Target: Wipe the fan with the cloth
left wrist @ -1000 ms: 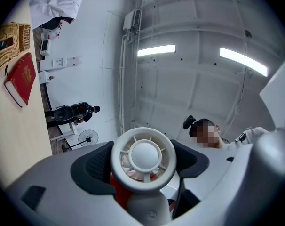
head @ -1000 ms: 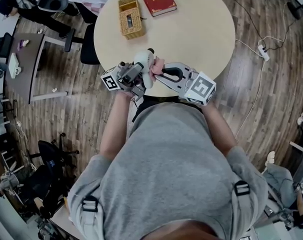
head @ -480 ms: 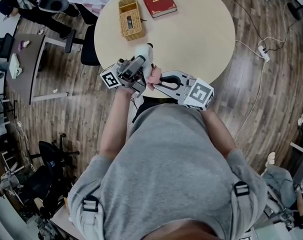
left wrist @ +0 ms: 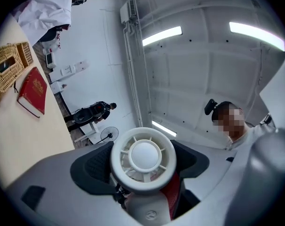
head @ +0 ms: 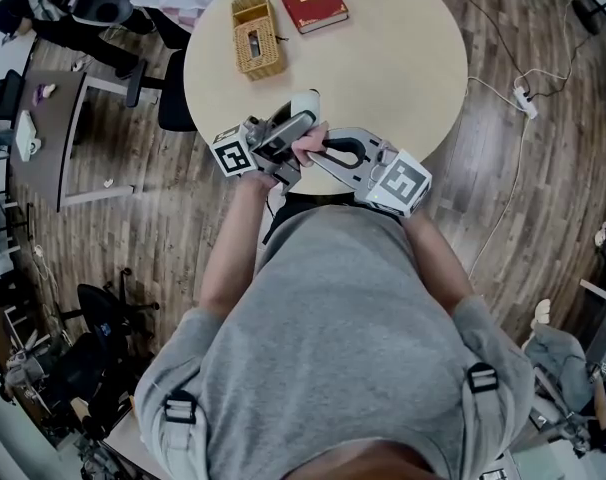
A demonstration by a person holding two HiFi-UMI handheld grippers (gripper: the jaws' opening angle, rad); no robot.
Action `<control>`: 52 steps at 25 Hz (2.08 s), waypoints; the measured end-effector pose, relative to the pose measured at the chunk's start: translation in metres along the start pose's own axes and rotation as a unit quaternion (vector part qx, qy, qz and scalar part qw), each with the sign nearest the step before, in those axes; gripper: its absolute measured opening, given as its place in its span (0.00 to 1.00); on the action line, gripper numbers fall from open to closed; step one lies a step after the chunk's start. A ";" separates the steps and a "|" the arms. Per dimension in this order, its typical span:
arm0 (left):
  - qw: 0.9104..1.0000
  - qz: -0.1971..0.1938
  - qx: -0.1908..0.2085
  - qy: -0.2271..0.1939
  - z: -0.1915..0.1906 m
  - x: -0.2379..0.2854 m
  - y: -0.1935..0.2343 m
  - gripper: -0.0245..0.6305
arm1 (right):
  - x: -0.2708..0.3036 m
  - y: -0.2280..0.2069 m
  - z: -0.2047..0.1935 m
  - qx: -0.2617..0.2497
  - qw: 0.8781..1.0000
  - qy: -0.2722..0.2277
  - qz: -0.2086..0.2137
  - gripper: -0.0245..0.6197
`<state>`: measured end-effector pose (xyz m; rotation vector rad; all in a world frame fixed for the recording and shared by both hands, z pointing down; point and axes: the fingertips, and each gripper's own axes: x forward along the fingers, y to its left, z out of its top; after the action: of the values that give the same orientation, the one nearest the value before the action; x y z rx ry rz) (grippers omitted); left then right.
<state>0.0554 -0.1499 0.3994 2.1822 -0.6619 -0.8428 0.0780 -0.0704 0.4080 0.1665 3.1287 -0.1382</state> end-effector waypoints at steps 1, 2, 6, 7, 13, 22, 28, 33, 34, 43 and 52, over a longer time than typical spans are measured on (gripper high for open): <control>1.000 0.012 0.007 -0.001 0.001 0.000 0.002 0.62 | 0.002 -0.001 0.001 0.007 1.000 0.003 -0.010 0.11; 1.000 0.025 0.016 -0.002 0.002 0.001 0.005 0.62 | 0.004 0.000 0.002 0.016 1.000 0.005 -0.018 0.11; 0.997 0.064 0.039 -0.002 0.005 0.006 0.013 0.62 | 0.010 0.006 -0.003 0.012 0.999 0.015 -0.027 0.11; 0.997 0.071 0.041 -0.006 0.006 0.006 0.015 0.62 | 0.011 0.007 -0.005 0.010 0.999 0.018 -0.025 0.11; 0.997 0.064 0.037 -0.031 0.021 0.005 0.018 0.62 | 0.007 0.006 -0.016 0.023 0.999 0.023 -0.017 0.10; 0.997 0.011 0.010 -0.074 0.045 -0.007 0.007 0.62 | -0.001 -0.004 -0.033 0.016 0.999 0.036 -0.014 0.11; 0.994 -0.057 -0.026 -0.087 0.046 -0.009 -0.013 0.62 | -0.002 -0.019 -0.036 0.024 0.998 0.044 -0.035 0.10; 0.995 -0.072 -0.025 -0.068 0.036 -0.008 -0.021 0.62 | 0.001 -0.027 -0.033 0.021 0.998 0.041 -0.046 0.10; 0.995 -0.074 -0.024 -0.066 0.034 -0.008 -0.022 0.61 | 0.002 -0.027 -0.032 0.020 0.998 0.039 -0.046 0.10; 0.998 -0.047 -0.002 -0.040 0.025 -0.020 -0.017 0.62 | 0.011 -0.029 -0.025 0.034 0.998 0.020 -0.047 0.10; 0.999 0.026 0.033 -0.027 0.025 -0.040 0.007 0.62 | 0.028 -0.007 -0.033 0.052 0.998 0.016 -0.011 0.10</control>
<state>0.0094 -0.1383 0.4062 2.1973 -0.7805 -0.8670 0.0491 -0.0718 0.4410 0.1371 3.1573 -0.3012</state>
